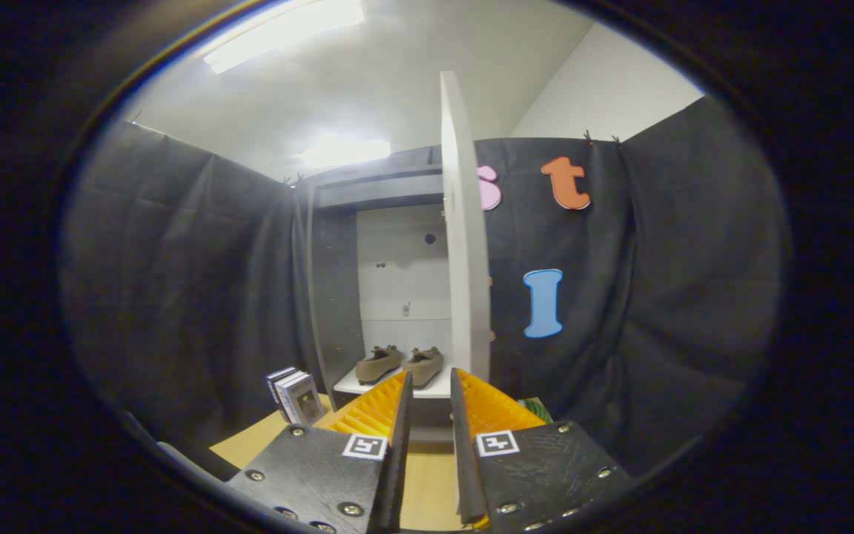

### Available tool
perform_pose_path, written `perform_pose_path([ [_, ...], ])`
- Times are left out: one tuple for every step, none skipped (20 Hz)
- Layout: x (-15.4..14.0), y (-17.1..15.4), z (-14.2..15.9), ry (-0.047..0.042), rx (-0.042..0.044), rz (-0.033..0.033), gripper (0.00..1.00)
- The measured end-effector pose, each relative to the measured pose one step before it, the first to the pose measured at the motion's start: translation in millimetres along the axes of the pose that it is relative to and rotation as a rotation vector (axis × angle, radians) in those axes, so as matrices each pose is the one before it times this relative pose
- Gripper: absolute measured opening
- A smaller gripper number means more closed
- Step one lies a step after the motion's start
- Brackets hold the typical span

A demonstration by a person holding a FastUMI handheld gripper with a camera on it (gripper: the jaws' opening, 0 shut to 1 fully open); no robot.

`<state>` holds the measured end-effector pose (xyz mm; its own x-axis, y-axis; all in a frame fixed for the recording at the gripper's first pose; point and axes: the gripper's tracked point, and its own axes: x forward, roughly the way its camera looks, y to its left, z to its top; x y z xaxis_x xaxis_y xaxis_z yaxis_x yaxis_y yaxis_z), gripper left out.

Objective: Open the shoe cabinet door, grab the shoes and put them into the shoe cabinet, then close the shoe cabinet door.

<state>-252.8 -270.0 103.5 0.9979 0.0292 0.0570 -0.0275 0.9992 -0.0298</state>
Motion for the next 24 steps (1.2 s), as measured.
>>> perform_pose_path([
  [-2.74,-11.44,0.1,-0.00121,0.00471,-0.02455,0.29],
  [-0.58,-11.38,-0.92,-0.00112,0.00381,-0.02014,0.29],
  [1.97,-9.91,-1.4,0.00189,0.00283,-0.01764,0.29],
  [1.97,-8.98,-2.16,0.00216,0.00289,-0.0142,0.29],
  [4.18,-7.02,-1.09,0.00015,0.00263,-0.01334,0.29],
  [3.0,-7.24,-3.21,0.00081,0.00061,-0.01073,0.29],
  [4.36,-5.72,-1.58,-0.0001,-0.00036,-0.00956,0.29],
  [5.55,-4.31,-3.49,0.00336,-0.00041,-0.00325,0.32],
  [3.98,-0.81,-4.69,0.00597,0.00062,0.00077,0.37],
  [5.89,-0.34,-4.2,0.00556,0.00292,0.00961,0.41],
  [4.34,2.43,-3.44,0.01078,0.00547,0.01215,0.43],
  [4.62,1.53,-5.39,0.01418,0.00154,0.00466,0.48],
  [8.34,3.03,-6.98,0.01365,0.00292,0.01714,0.5],
  [3.48,0.3,-3.45,0.00653,-0.00174,-0.00312,0.55],
  [1.12,-2.68,-0.63,0.00441,0.00405,0.00296,0.6],
  [0.23,0.72,2.36,0.00039,0.00748,0.00622,0.6],
  [-0.13,1.58,0.37,0.00074,0.00201,0.00413,0.61],
  [-0.24,0.53,-0.18,-0.00113,-0.00104,0.00317,0.61],
  [0.49,1.32,-1.03,-0.00014,-0.00193,0.00391,0.61],
  [-0.51,1.55,0.0,-0.00035,0.00285,0.00779,0.61],
  [0.88,4.76,0.17,0.00242,0.00698,0.01552,0.61],
  [-0.78,7.17,-2.13,0.00363,0.00922,0.02143,0.61],
  [0.64,9.83,-2.85,0.00393,0.00714,0.02403,0.61],
  [1.67,8.5,-1.73,0.00249,0.00488,0.02353,0.61],
])
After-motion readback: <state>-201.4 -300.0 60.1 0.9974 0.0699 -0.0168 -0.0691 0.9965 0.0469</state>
